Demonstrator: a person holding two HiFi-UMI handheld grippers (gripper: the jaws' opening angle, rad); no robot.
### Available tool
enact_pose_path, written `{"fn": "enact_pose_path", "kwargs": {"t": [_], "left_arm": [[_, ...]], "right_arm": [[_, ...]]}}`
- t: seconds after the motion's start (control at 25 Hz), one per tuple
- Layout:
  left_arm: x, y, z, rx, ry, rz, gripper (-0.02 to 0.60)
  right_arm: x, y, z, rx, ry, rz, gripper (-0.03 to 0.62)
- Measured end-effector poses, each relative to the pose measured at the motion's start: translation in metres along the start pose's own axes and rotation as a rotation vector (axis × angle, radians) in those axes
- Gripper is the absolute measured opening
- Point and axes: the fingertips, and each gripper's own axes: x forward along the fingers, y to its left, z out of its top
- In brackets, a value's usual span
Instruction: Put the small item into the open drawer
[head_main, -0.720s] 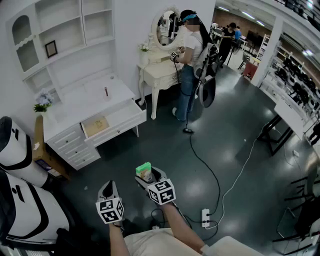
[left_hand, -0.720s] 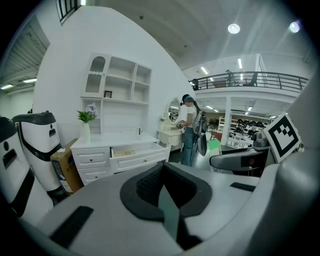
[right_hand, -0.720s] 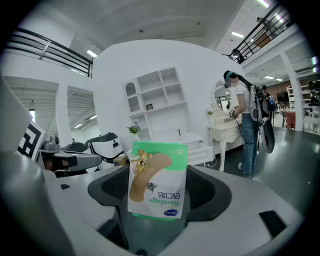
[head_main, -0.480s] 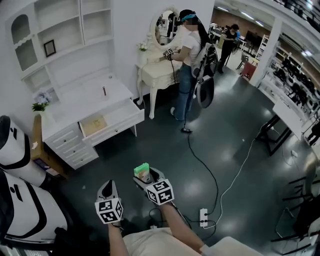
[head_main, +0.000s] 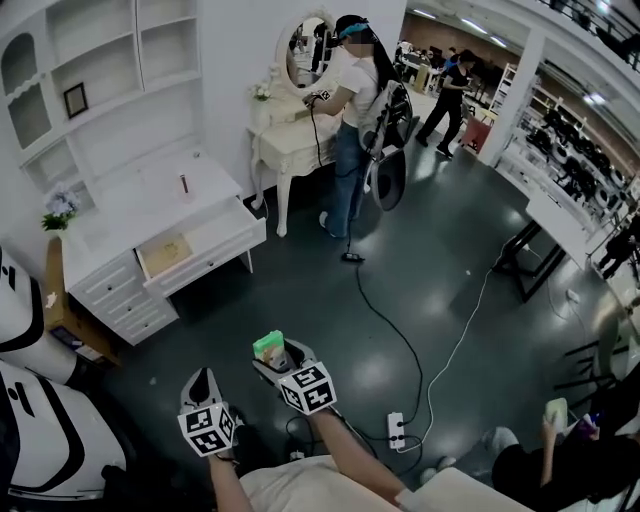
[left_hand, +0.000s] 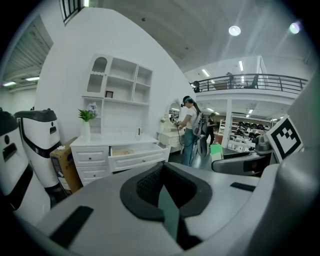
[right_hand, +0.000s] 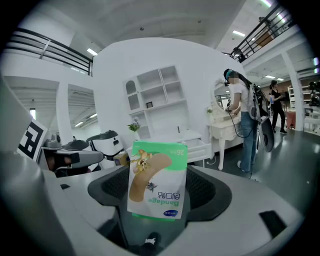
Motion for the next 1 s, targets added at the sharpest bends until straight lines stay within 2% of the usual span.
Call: {"fn": "enact_pose_path", "kwargs": {"t": [0.24, 0.52, 0.76, 1.0], "left_arm": [[0.023, 0.006, 0.004, -0.007, 0.007, -0.012, 0.017], [0.076, 0.022, 0.028, -0.014, -0.001, -0.038, 0.017], [0.136, 0.055, 0.043, -0.004, 0.027, -0.060, 0.017], [0.197, 0.092, 0.075, 0.021, 0.059, -0.097, 0.017]], "right_arm": [[0.016, -0.013, 0.004, 0.013, 0.006, -0.006, 0.371], [0.053, -0.037, 0.026, 0.033, -0.003, -0.035, 0.371], [0.117, -0.055, 0.042, 0.060, 0.019, -0.043, 0.371], [0.189, -0.063, 0.079, 0.077, 0.033, -0.037, 0.371]]}}
